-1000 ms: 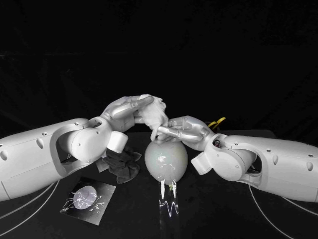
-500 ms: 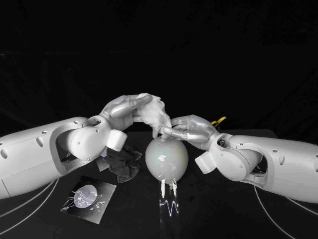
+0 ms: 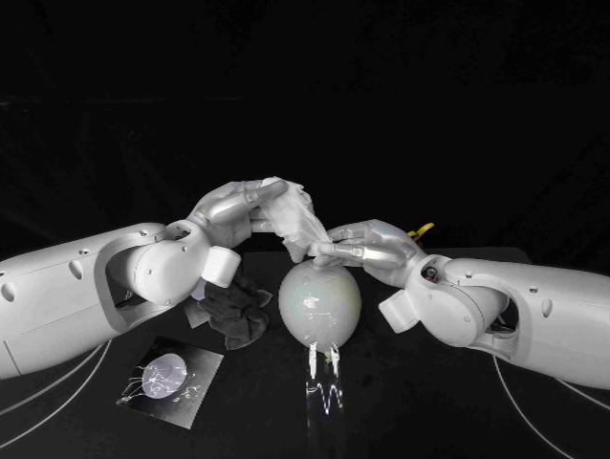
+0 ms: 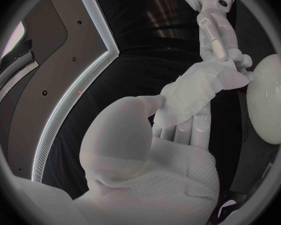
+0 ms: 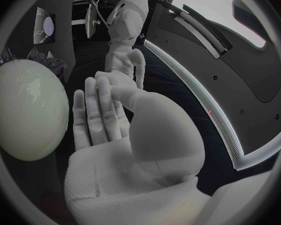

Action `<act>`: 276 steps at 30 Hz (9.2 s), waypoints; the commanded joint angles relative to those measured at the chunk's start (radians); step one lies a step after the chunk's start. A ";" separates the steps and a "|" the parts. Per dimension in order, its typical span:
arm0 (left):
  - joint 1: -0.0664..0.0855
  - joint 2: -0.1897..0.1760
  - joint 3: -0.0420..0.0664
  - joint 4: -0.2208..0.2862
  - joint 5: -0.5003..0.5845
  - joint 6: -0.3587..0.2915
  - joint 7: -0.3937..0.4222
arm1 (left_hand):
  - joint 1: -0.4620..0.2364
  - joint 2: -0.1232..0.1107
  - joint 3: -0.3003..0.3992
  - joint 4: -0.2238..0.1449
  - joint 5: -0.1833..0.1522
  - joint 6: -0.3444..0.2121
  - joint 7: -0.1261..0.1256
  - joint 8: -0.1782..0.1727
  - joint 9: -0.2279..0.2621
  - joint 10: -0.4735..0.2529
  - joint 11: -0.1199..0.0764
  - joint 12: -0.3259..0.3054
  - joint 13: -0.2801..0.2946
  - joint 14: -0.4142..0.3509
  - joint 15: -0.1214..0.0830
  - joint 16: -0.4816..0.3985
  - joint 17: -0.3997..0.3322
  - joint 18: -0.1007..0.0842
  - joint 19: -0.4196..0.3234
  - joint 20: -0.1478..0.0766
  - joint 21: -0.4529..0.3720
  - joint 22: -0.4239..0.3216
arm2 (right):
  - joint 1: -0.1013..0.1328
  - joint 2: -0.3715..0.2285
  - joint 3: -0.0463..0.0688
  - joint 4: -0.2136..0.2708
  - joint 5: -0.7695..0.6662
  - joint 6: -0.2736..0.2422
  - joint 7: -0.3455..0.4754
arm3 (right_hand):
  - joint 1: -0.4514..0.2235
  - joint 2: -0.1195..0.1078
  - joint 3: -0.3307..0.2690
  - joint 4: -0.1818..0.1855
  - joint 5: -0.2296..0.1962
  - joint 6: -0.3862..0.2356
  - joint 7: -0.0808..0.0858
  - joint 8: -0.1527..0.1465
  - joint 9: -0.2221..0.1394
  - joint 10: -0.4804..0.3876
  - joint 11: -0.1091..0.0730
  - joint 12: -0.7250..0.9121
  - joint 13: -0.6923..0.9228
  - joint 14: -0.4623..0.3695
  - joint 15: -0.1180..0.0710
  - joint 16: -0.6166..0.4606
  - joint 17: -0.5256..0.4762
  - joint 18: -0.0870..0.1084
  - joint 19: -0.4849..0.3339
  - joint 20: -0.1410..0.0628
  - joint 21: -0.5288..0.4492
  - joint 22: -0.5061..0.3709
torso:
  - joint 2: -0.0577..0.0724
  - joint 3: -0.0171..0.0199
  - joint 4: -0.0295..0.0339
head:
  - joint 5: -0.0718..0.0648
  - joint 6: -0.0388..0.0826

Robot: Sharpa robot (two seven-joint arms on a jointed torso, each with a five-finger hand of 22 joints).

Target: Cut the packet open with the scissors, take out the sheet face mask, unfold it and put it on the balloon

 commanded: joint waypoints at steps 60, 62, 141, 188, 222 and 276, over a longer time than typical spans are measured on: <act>0.009 0.020 0.002 -0.034 0.008 0.029 -0.005 | -0.005 0.005 0.004 -0.001 0.004 0.007 0.008 0.003 0.001 0.005 -0.004 0.003 0.000 0.008 -0.005 0.005 0.002 0.013 0.013 -0.002 0.002 0.000 | 0.018 0.094 0.000 -0.121 -0.071 -0.132 -0.025 | -0.248 -0.107 -0.352 0.175 -0.214 -0.220 0.104 -0.173 -0.020 -0.374 0.107 0.075 -0.028 -0.314 0.090 0.067 -0.054 -0.026 0.026 0.049 -0.216 -0.187 | 0.001 -0.0006 0.0018 | 0.001 0.006; 0.010 0.020 0.002 -0.033 0.008 0.030 -0.006 | -0.005 0.005 0.004 -0.001 0.004 0.007 0.008 0.003 0.001 0.005 -0.004 0.003 0.000 0.008 -0.005 0.005 0.002 0.013 0.013 -0.002 0.002 0.000 | 0.019 0.104 0.000 -0.130 -0.054 -0.109 -0.011 | -0.241 -0.098 -0.369 0.193 -0.215 -0.230 0.106 -0.174 -0.023 -0.386 0.110 0.072 -0.029 -0.332 0.096 0.063 -0.060 -0.034 0.009 0.049 -0.236 -0.200 | 0.001 -0.0006 0.0021 | 0.000 0.007; 0.010 0.002 0.002 -0.037 0.007 0.035 0.032 | -0.008 0.001 0.002 -0.002 0.004 0.017 0.003 0.008 0.003 0.019 -0.009 0.005 0.000 0.014 -0.008 0.008 0.007 0.011 0.025 -0.006 0.007 0.000 | 0.016 0.018 -0.001 -0.051 -0.307 -0.271 -0.081 | -0.281 -0.068 -0.030 0.021 -0.019 -0.072 -0.006 -0.002 0.097 -0.091 -0.016 0.110 0.129 -0.034 -0.016 0.146 0.192 -0.021 -0.016 -0.032 0.148 0.180 | -0.001 0.0002 0.0002 | -0.005 0.015; 0.010 0.010 0.002 -0.044 0.003 0.038 0.026 | -0.009 0.000 0.001 -0.002 0.004 0.019 0.002 0.008 0.003 0.021 -0.010 0.005 0.000 0.015 -0.009 0.009 0.008 0.011 0.024 -0.007 0.007 0.000 | 0.018 0.103 0.000 -0.085 0.066 -0.133 -0.191 | -0.222 -0.084 -0.335 0.292 -0.114 -0.010 -0.045 -0.019 0.045 0.282 -0.058 1.470 1.459 0.487 -0.101 1.379 1.217 -0.021 0.424 -0.115 0.536 0.432 | -0.001 -0.0002 -0.0002 | -0.006 0.016; 0.010 0.015 0.002 -0.041 0.000 0.038 0.022 | -0.009 0.000 0.001 -0.002 0.004 0.019 0.001 0.008 0.003 0.022 -0.010 0.005 0.000 0.017 -0.009 0.010 0.009 0.011 0.024 -0.008 0.008 0.000 | 0.032 0.130 0.004 -0.106 0.051 -0.191 -0.190 | -0.191 -0.070 -0.348 0.281 -0.142 -0.001 -0.051 0.010 0.052 0.296 -0.063 1.488 1.477 0.495 -0.103 1.386 1.231 -0.022 0.428 -0.113 0.564 0.461 | 0.000 0.0002 0.0002 | -0.008 0.022; 0.010 0.019 0.002 -0.047 -0.002 0.034 0.018 | -0.009 0.000 0.001 -0.002 0.004 0.020 0.001 0.008 0.003 0.023 -0.010 0.004 0.000 0.017 -0.009 0.010 0.009 0.011 0.024 -0.008 0.008 0.000 | 0.035 0.146 0.004 -0.106 0.045 -0.171 -0.179 | -0.110 -0.040 -0.287 0.196 -0.214 0.009 -0.066 0.046 0.043 0.296 -0.077 1.488 1.477 0.497 -0.114 1.387 1.234 -0.026 0.434 -0.122 0.594 0.500 | 0.000 0.0000 0.0008 | -0.010 0.030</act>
